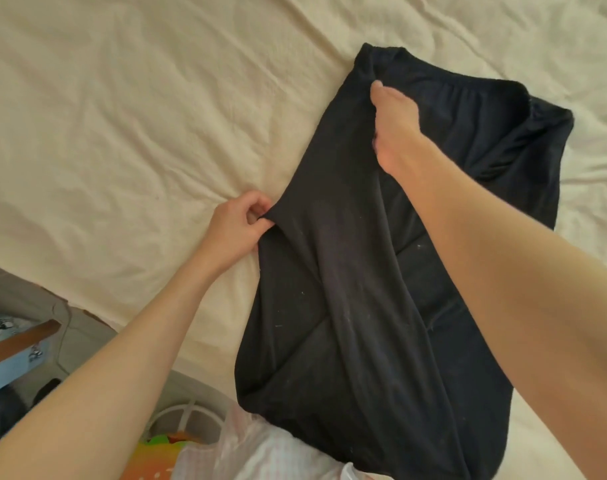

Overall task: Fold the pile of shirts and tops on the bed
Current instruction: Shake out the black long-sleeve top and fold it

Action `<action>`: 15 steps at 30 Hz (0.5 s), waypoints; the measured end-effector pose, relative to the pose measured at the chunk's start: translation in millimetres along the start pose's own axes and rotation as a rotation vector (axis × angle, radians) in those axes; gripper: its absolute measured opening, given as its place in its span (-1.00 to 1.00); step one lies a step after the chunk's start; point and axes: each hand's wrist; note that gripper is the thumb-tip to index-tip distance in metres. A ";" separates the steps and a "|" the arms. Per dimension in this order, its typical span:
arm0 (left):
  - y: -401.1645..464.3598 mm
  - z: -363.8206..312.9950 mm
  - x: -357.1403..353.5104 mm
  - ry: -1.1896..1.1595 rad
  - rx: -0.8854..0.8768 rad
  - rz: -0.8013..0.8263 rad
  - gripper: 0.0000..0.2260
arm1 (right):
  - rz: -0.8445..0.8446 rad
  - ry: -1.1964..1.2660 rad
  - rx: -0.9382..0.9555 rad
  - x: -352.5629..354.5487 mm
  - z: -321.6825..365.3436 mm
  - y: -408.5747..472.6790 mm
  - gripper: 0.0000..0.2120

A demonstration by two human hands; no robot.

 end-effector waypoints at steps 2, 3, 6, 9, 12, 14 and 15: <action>-7.1 -0.3 3.2 -0.105 0.024 0.039 -0.89 | -0.008 -0.050 0.047 7.7 -12.7 -9.9 -0.78; -12.7 0.4 3.8 -0.155 0.045 0.052 -0.88 | -0.013 -0.101 0.083 12.1 -19.0 -16.9 -0.76; -36.9 5.7 2.6 -0.217 0.100 0.065 -0.87 | -0.028 -0.206 0.157 28.5 -38.9 -42.3 -0.77; -70.3 13.6 -5.3 -0.247 0.184 0.100 -0.85 | -0.060 -0.329 0.201 47.2 -64.5 -73.6 -0.55; -110.8 25.3 -19.4 -0.166 0.243 0.031 -0.82 | -0.101 -0.671 0.427 62.8 -102.9 -119.7 -0.47; -140.3 35.2 -28.6 -0.155 0.236 -0.082 -0.81 | -0.090 -0.908 0.592 71.2 -140.4 -153.7 -0.50; -155.4 38.9 -33.5 -0.153 0.224 -0.137 -0.80 | -0.084 -1.007 0.655 75.4 -161.5 -170.7 -0.53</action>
Point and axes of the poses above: each hand's wrist, its own y-axis towards the middle knuckle, its own x-axis out of the back of the hand, z = x × y, and after that the axes turned 2 degrees about y, right-handed
